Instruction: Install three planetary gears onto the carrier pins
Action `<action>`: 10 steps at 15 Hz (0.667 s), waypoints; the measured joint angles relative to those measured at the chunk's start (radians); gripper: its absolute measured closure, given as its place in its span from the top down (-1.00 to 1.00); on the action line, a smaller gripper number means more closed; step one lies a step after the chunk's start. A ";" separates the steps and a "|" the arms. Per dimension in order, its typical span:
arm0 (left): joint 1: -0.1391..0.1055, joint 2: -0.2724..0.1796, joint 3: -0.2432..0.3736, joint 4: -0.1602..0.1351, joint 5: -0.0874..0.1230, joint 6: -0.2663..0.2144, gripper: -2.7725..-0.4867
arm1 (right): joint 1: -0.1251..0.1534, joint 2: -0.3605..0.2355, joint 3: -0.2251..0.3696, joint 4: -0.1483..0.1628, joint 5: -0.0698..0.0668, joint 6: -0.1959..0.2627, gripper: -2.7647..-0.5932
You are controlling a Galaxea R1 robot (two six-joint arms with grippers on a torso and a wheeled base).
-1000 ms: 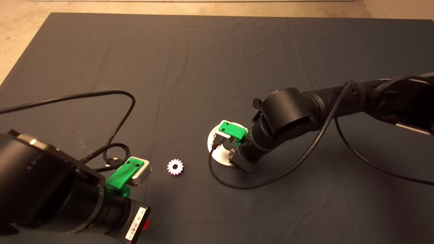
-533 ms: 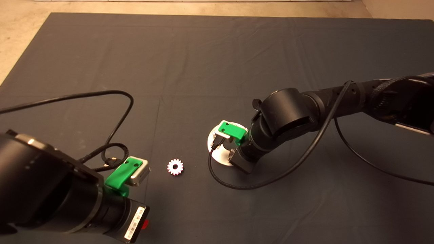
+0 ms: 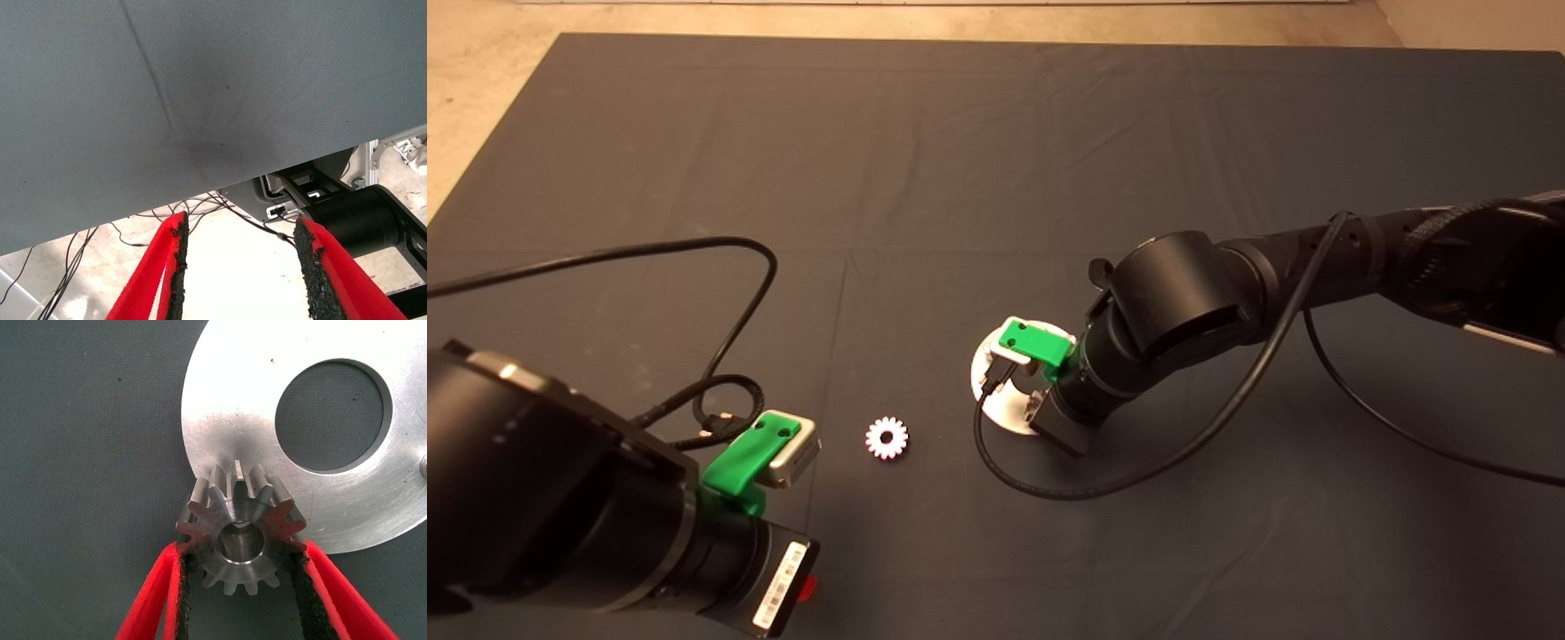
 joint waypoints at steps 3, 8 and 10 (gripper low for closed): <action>-0.016 0.000 0.000 0.000 0.000 0.000 -0.51 | -0.001 0.003 0.000 0.000 -0.003 0.000 -0.70; -0.019 -0.005 0.000 0.000 0.000 0.000 -0.51 | -0.011 0.006 -0.001 0.000 -0.006 -0.003 -0.65; -0.020 -0.005 0.000 0.000 0.000 0.000 -0.51 | -0.011 0.006 -0.002 0.000 -0.006 -0.003 -0.65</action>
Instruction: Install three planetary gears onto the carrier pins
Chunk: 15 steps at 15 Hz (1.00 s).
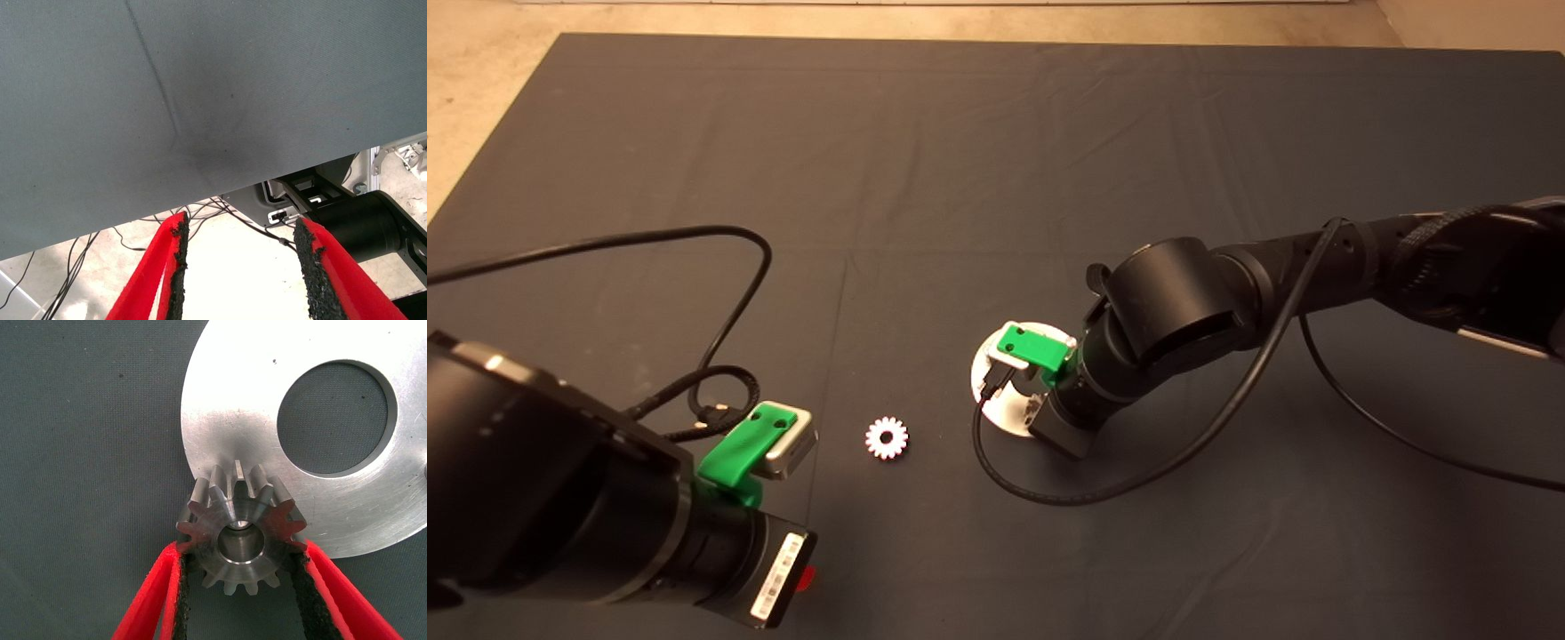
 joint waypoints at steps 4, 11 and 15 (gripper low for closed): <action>0.000 0.000 0.000 0.000 0.000 0.000 -0.51 | 0.000 0.000 0.000 0.000 0.000 -0.001 -0.60; 0.000 0.000 0.000 0.000 0.000 0.000 -0.51 | 0.000 0.005 0.000 0.005 0.003 -0.006 -0.46; 0.000 -0.001 0.000 0.000 0.000 0.000 -0.51 | 0.002 -0.006 -0.003 0.005 0.005 -0.008 -0.34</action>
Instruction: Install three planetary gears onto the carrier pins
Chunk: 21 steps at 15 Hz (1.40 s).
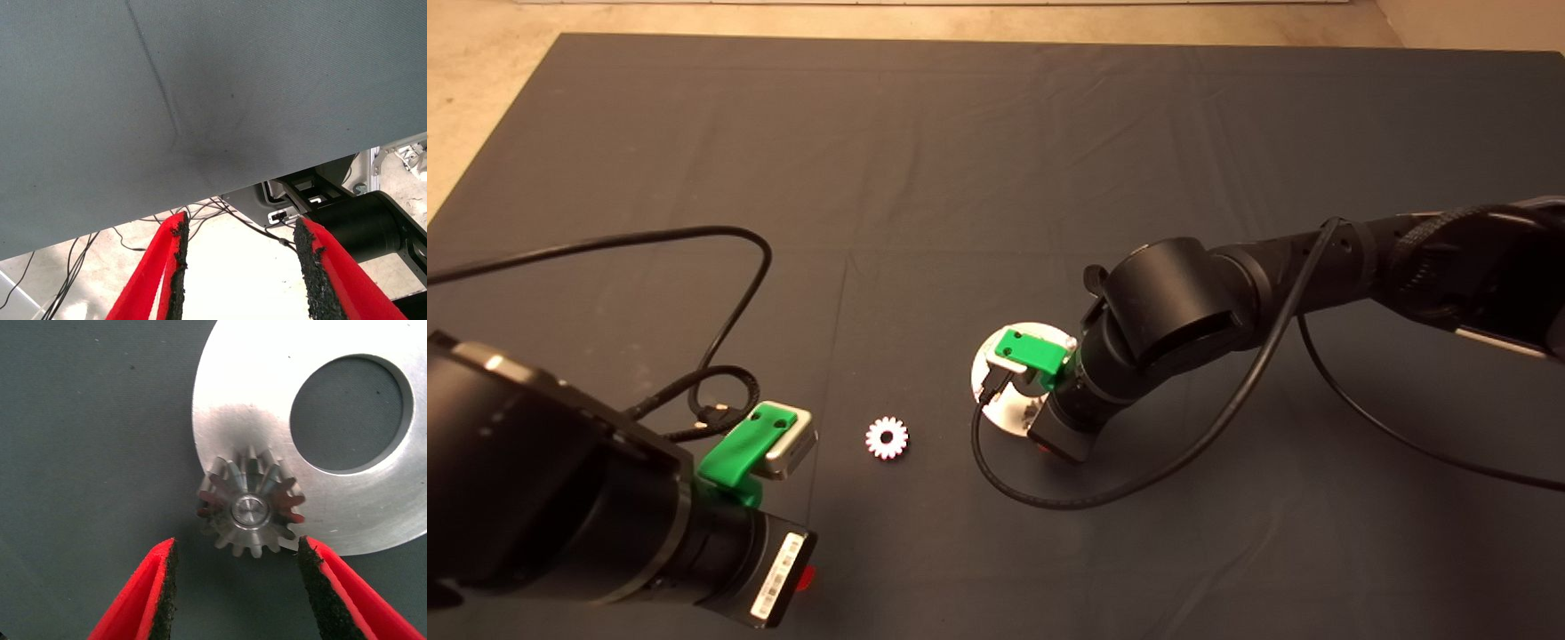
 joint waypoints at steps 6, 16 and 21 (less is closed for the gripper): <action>0.000 -0.016 0.000 0.000 0.000 0.000 -0.51 | 0.107 -0.099 -0.036 0.002 0.001 0.000 -0.05; -0.002 -0.016 0.000 0.000 0.000 0.000 -0.51 | 0.145 -0.365 -0.021 0.006 -0.002 -0.001 0.22; -0.002 -0.017 0.000 0.000 0.000 0.000 -0.51 | 0.148 -0.406 0.011 0.011 0.004 0.000 0.22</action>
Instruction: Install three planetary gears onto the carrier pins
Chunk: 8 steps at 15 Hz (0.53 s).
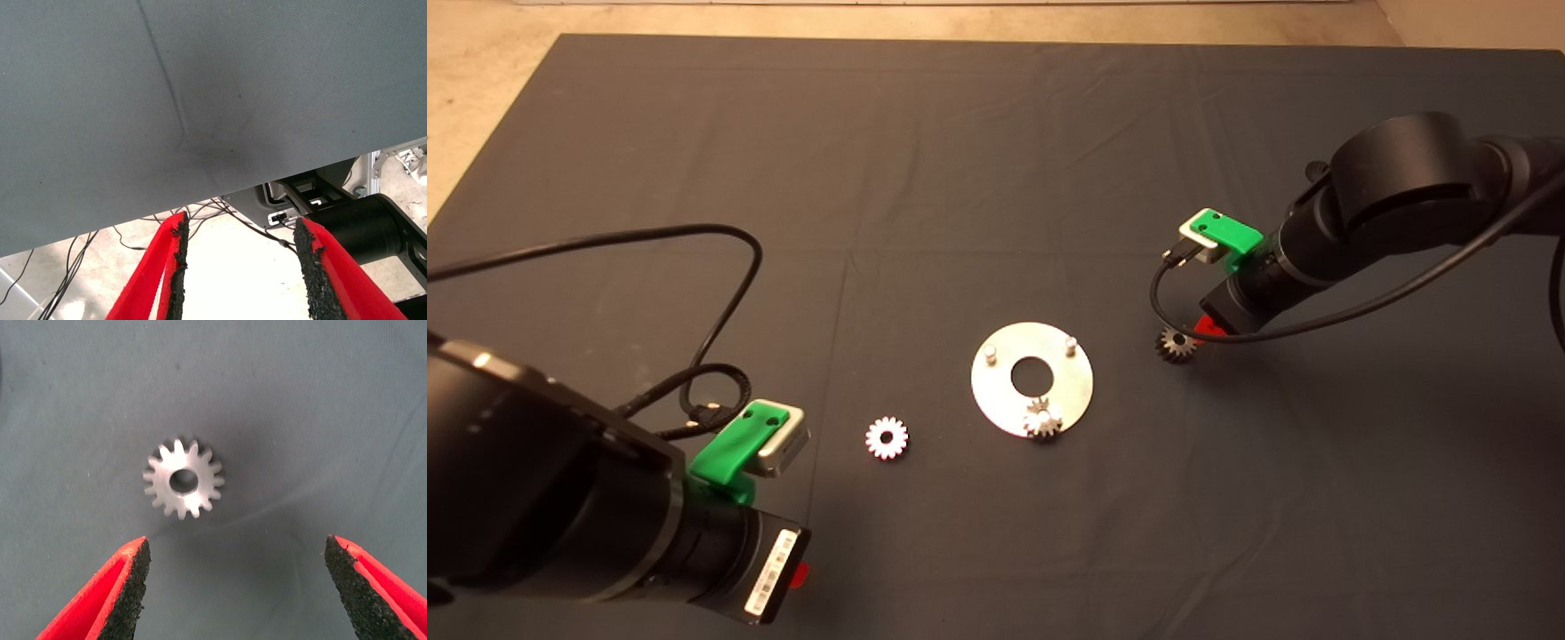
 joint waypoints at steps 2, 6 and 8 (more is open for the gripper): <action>0.000 0.000 0.000 0.000 0.000 0.000 -0.51 | 0.000 -0.013 0.011 0.003 -0.003 0.000 0.22; 0.000 0.000 0.000 0.000 0.000 0.000 -0.51 | -0.023 -0.016 0.025 0.003 -0.002 0.002 0.22; 0.000 0.000 0.000 0.000 0.000 0.000 -0.51 | -0.041 -0.017 0.025 0.005 -0.002 0.004 0.22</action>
